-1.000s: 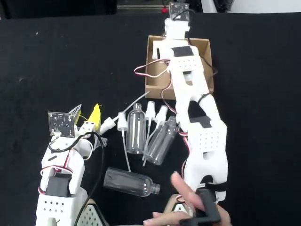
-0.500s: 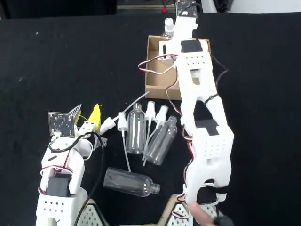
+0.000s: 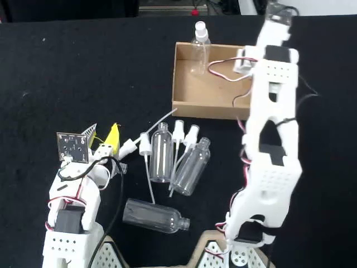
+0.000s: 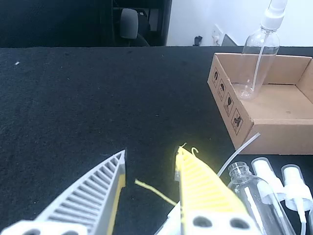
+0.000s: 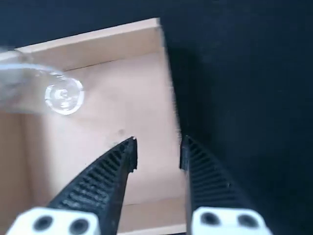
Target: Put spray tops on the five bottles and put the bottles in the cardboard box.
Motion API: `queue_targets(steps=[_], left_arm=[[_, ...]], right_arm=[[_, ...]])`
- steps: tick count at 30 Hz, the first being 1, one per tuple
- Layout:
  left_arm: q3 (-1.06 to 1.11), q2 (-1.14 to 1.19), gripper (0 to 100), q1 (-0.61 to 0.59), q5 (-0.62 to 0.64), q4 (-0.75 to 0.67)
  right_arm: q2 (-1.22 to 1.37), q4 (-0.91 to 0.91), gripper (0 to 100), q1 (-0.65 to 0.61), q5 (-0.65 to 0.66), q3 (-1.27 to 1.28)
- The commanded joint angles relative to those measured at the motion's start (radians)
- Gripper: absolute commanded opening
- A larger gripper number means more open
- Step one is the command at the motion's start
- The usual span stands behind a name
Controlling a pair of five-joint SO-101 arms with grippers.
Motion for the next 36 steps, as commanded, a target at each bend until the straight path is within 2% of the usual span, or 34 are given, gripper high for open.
queue_targets(steps=[1,6,11,22,25,30,36], left_arm=[[0.021,-0.005,16,0.007,-0.005,0.003],[0.021,-0.005,16,0.008,-0.005,0.003],[0.021,-0.005,16,0.007,-0.005,0.003],[0.021,-0.005,16,0.008,-0.005,0.003],[0.021,-0.005,16,0.008,-0.005,0.003],[0.021,-0.005,16,0.007,-0.005,0.003],[0.021,-0.005,16,0.005,-0.005,0.003]], right_arm=[[-0.015,0.006,12.4,0.028,0.087,-0.036],[-0.008,0.006,13.2,0.034,0.112,-0.036],[-0.004,-0.011,24.3,0.031,0.114,-0.033],[0.136,-0.141,24.6,0.026,0.114,-0.038],[0.150,-0.183,21.0,0.032,0.114,-0.039],[0.153,-0.215,6.4,0.051,0.127,-0.038],[0.154,-0.206,4.4,0.055,0.379,-0.027]])
